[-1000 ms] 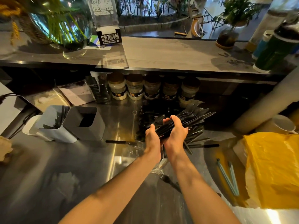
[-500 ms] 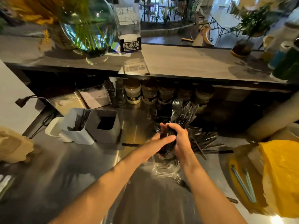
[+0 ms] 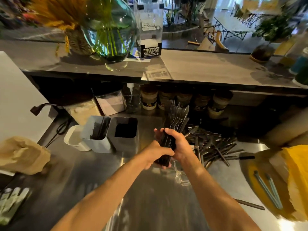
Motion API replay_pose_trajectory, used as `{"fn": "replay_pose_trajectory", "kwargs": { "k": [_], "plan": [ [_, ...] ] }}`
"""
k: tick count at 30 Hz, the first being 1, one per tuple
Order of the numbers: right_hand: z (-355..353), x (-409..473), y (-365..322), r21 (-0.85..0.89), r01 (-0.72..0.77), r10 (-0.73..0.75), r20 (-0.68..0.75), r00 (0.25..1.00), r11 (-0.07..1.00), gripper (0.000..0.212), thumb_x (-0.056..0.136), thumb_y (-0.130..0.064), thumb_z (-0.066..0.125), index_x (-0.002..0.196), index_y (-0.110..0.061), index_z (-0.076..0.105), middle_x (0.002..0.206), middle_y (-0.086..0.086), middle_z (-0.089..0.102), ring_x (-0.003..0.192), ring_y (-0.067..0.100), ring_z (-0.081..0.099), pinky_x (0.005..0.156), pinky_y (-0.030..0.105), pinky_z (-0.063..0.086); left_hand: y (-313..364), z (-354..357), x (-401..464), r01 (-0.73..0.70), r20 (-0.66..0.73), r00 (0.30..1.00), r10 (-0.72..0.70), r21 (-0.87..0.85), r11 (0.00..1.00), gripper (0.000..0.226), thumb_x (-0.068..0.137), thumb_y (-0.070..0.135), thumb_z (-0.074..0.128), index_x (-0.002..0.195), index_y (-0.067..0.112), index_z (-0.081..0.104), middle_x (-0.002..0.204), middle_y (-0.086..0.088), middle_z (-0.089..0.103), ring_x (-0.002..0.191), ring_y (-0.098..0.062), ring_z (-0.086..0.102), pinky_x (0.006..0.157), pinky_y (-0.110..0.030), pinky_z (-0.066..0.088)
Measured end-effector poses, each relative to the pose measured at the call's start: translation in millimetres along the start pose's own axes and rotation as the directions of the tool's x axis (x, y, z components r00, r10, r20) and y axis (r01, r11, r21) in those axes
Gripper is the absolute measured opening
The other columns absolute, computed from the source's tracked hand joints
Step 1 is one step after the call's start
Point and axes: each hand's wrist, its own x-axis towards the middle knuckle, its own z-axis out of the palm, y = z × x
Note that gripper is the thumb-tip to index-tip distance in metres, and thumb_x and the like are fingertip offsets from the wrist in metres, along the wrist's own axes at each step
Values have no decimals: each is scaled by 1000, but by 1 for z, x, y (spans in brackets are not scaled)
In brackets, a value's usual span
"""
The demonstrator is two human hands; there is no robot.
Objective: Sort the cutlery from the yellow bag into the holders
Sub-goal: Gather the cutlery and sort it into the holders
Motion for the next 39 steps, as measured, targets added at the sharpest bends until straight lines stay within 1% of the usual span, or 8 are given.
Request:
{"fn": "replay_pose_trajectory", "kwargs": {
  "k": [7,16,22,25,29,32,35,39],
  "plan": [
    [25,3,8,-35,-139,141,67,988,990,9,79,-19,75,83,-10,77,105,15,73,103,28,68,99,45,51,-3,-29,-14,-20,-58,998,25,77,997,11,87,9,67,93,3,59,65,-7,64,51,-22,62,50,-29,51],
    [54,12,15,-126,77,-93,-124,988,989,26,86,-7,70,112,-4,66,104,14,71,98,28,70,95,50,55,1,-45,-19,-8,-294,954,63,185,983,5,80,3,62,76,1,62,53,-7,58,45,-24,59,47,-31,52],
    [71,29,21,-324,66,-215,-451,866,944,120,41,-54,94,144,-29,38,126,0,63,115,29,64,99,52,53,-4,-42,-22,21,-429,884,189,439,898,13,96,9,54,97,-2,61,83,-12,59,85,-31,62,69,-32,50],
    [70,32,18,-263,61,-194,-515,835,963,91,54,-39,90,134,-22,50,114,7,70,101,31,71,92,56,56,-3,-35,-23,44,-414,879,238,566,823,17,100,11,48,92,3,60,88,-10,64,79,-23,63,54,-15,41],
    [62,27,19,-197,45,-138,-492,860,979,45,70,-14,79,110,-4,63,88,17,72,77,33,72,76,49,61,0,-40,-21,61,-337,903,266,714,697,28,90,19,66,113,6,58,100,-11,65,91,-29,65,67,-29,42],
    [57,21,16,-182,95,-161,-394,905,979,20,79,-4,71,96,3,63,75,16,64,64,28,66,63,37,56,-6,-46,-14,-9,-281,938,202,565,825,34,76,27,78,101,12,61,84,-4,67,74,-23,67,60,-34,54],
    [53,13,10,-50,88,-97,-219,971,995,31,75,-9,71,100,5,62,78,16,61,66,25,63,61,35,56,-4,-56,-12,20,-53,998,-14,95,995,47,78,19,82,116,4,60,98,-17,75,85,-27,75,74,-40,62],
    [55,10,8,14,48,-47,-62,997,999,36,84,-12,63,113,8,56,97,23,60,78,28,66,66,34,58,7,-61,-19,58,157,987,-42,-98,993,42,88,15,74,121,-3,55,90,-17,72,76,-26,71,66,-35,60]
  ]
}}
